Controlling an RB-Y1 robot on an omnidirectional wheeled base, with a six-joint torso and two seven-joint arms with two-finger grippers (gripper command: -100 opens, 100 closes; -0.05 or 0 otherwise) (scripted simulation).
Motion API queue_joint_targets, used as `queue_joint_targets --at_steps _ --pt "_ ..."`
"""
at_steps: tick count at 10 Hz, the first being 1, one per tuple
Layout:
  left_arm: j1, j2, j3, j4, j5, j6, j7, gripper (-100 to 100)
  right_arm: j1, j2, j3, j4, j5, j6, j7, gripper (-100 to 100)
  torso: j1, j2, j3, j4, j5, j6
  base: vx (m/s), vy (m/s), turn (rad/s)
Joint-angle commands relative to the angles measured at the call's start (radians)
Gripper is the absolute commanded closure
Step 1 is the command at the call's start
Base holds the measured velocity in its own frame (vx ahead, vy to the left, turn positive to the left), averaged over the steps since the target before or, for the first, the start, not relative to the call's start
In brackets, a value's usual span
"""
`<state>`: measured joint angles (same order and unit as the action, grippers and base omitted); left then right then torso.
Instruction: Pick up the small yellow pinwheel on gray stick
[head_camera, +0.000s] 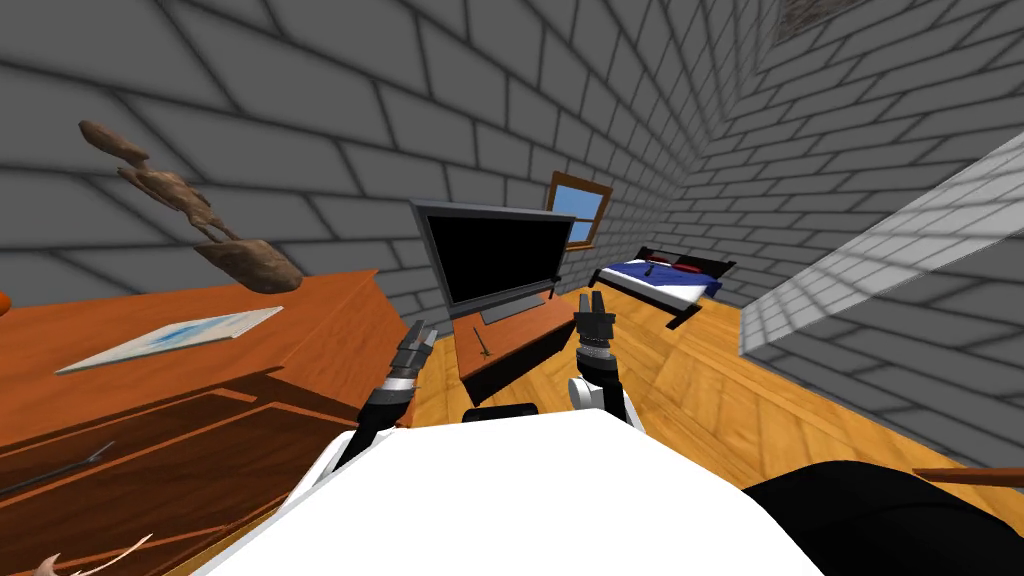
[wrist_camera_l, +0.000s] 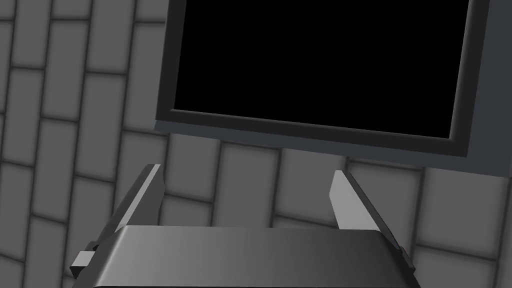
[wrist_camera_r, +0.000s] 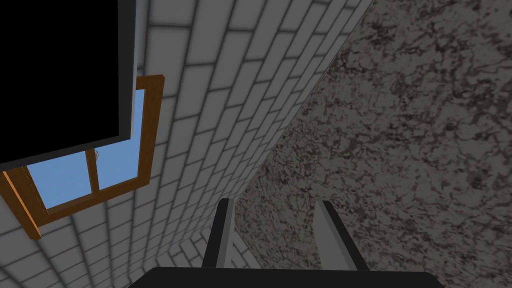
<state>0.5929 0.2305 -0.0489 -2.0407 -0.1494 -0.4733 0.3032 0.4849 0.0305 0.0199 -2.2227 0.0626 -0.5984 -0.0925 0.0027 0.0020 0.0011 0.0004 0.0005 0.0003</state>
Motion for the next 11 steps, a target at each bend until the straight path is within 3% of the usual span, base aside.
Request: queue_joint_targets --at_steps 1,6,8,11 --pt "-0.005 0.01 -0.001 0.023 -0.009 -0.002 0.043 -100 0.0 0.0 0.0 0.0 0.0 0.0 0.0 0 0.0 0.0 0.0 0.0 0.0 0.0 -0.029 0.022 -0.211" --pt "0.03 0.082 -0.005 0.131 -0.068 -0.027 0.186 -100 0.0 0.0 0.0 0.0 0.0 0.0 0.0 0 0.0 -0.001 0.0 0.0 0.0 -0.001 -0.026 0.022 -0.323" --pt "0.03 0.082 -0.005 0.131 -0.068 -0.027 0.223 -100 0.0 0.0 0.0 0.0 0.0 0.0 0.0 0 0.0 -0.001 0.0 0.0 0.0 -0.001 -0.021 0.019 -0.154" --pt "0.053 0.13 -0.004 0.208 -0.113 -0.042 0.317 -100 0.0 0.0 0.0 0.0 0.0 0.0 0.0 0 0.0 -0.001 -0.001 0.0 0.0 -0.001 -0.029 0.023 -0.313"
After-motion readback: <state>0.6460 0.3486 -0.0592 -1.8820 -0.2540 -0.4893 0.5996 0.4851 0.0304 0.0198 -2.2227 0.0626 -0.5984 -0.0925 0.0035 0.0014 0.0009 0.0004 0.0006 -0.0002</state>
